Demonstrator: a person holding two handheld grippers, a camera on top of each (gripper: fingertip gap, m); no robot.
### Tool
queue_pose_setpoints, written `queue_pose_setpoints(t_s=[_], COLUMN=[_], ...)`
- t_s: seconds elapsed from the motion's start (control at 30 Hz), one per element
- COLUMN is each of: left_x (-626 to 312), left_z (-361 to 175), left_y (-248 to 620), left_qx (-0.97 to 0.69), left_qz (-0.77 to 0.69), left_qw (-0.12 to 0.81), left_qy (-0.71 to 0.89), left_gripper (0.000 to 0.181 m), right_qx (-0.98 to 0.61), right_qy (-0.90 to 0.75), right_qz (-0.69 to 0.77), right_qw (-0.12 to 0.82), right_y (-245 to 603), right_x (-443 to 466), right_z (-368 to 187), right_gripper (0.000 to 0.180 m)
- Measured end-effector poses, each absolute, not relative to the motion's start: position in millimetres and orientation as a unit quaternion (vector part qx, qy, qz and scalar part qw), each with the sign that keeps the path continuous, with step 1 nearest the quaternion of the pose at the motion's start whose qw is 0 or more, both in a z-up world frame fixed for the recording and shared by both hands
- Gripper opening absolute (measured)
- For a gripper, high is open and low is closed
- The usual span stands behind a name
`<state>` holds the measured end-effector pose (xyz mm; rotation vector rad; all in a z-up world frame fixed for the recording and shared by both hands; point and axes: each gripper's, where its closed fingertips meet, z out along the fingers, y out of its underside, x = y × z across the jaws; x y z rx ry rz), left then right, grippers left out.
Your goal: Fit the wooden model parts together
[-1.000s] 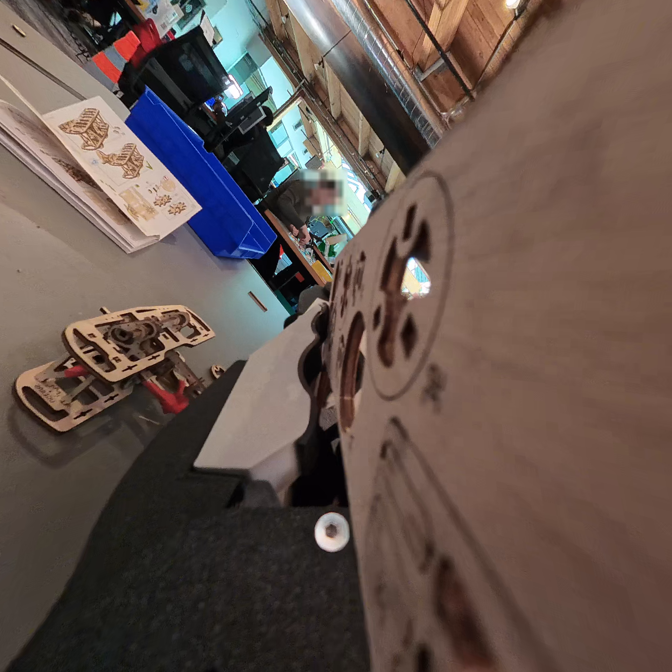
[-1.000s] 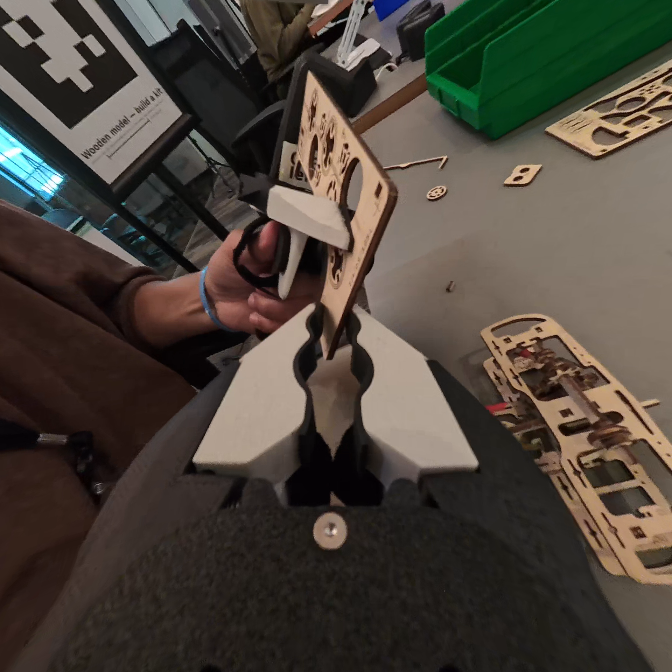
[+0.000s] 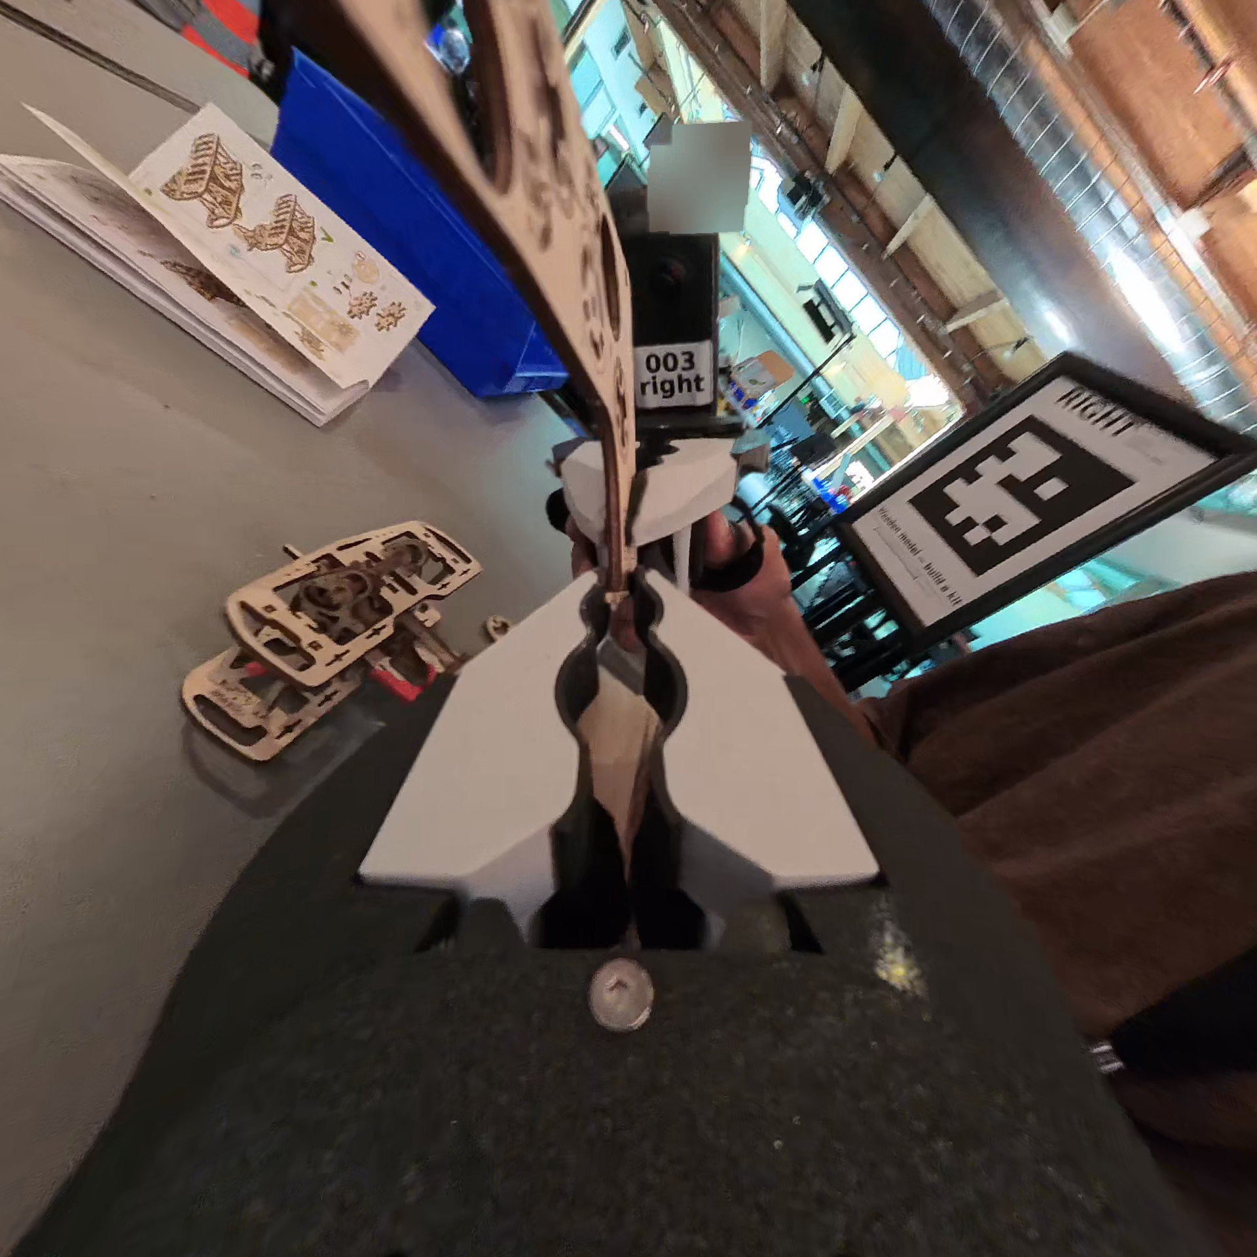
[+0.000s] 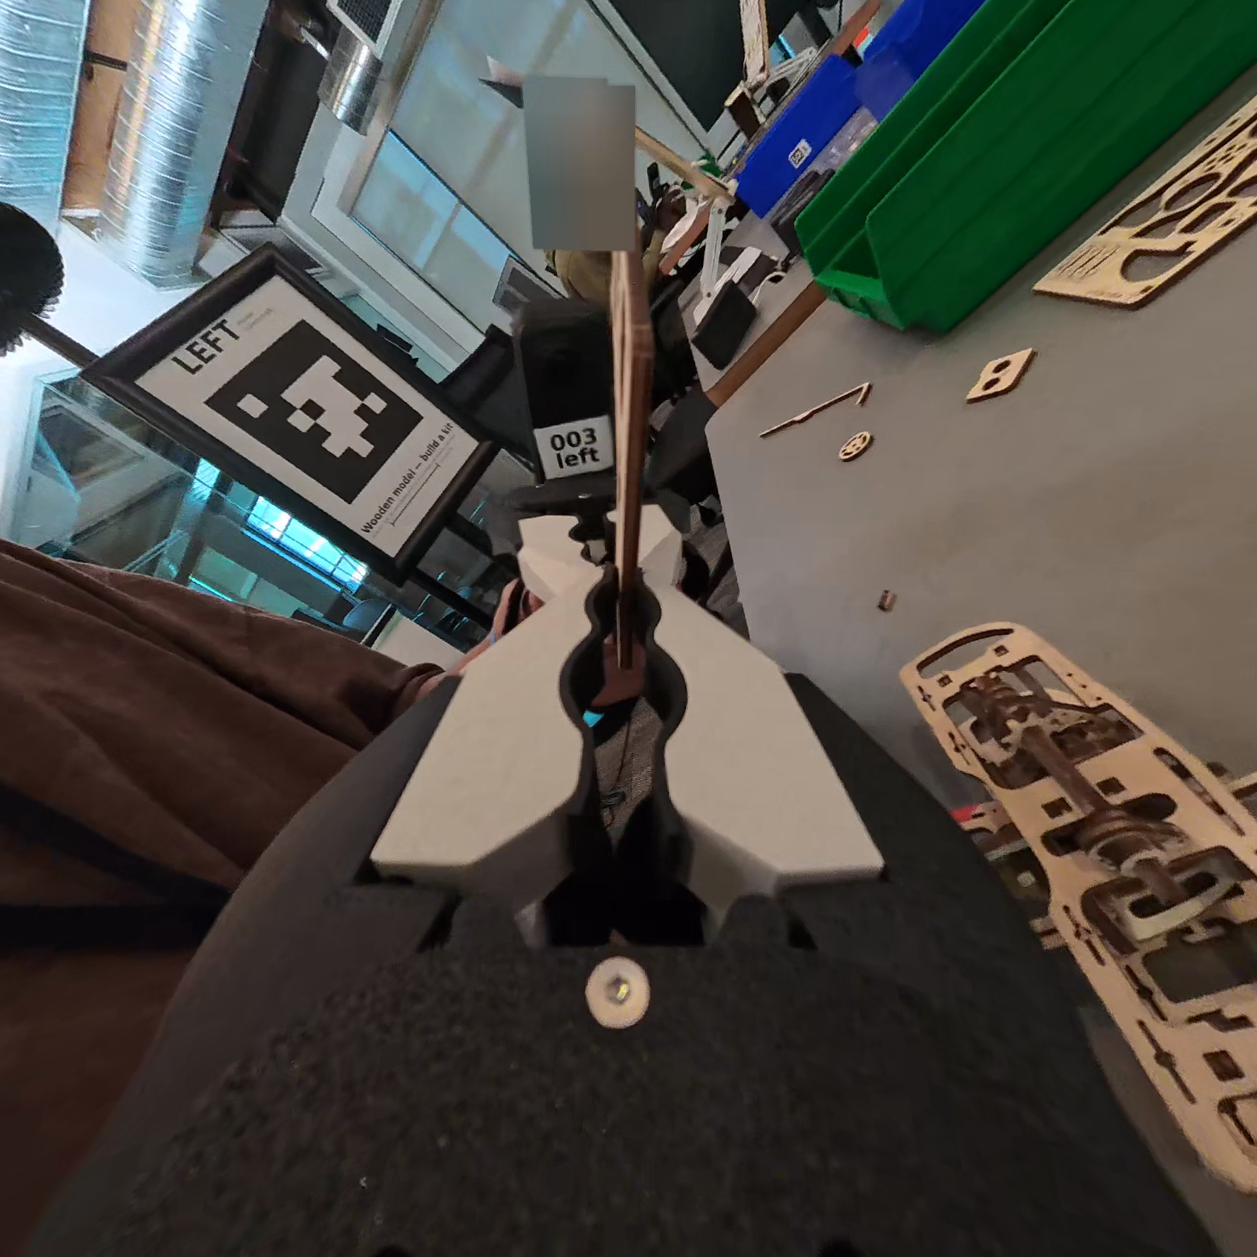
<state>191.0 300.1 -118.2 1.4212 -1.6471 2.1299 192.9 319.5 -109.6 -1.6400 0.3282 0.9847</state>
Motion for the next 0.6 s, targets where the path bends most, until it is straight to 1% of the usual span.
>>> queue_pose_setpoints(t_s=[0.07,0.2,0.5,0.6], left_x=[191.6,193.0,200.1,203.7], left_z=[-119.7,-125.7,-144.2,-140.9], left_y=[299.1,297.8,307.4,310.1], left_qx=[0.476,0.483,0.517,0.516], left_qz=[0.705,0.68,0.639,0.651], left_qw=[0.06,0.001,-0.044,-0.022], left_qy=[-0.522,-0.552,-0.567,-0.556], left_gripper=[0.002,0.003,0.005,0.002], right_qx=[-0.715,-0.75,-0.793,-0.764], right_qy=[0.133,0.118,0.139,0.149], right_qz=[0.388,0.32,0.213,0.275], right_qw=[0.566,0.566,0.553,0.565], right_y=[319.1,316.5,325.3,327.9], right_x=[194.2,194.5,203.4,207.0], right_z=[-113.2,-117.9,-136.8,-131.6], right_gripper=[0.003,0.005,0.01,0.014])
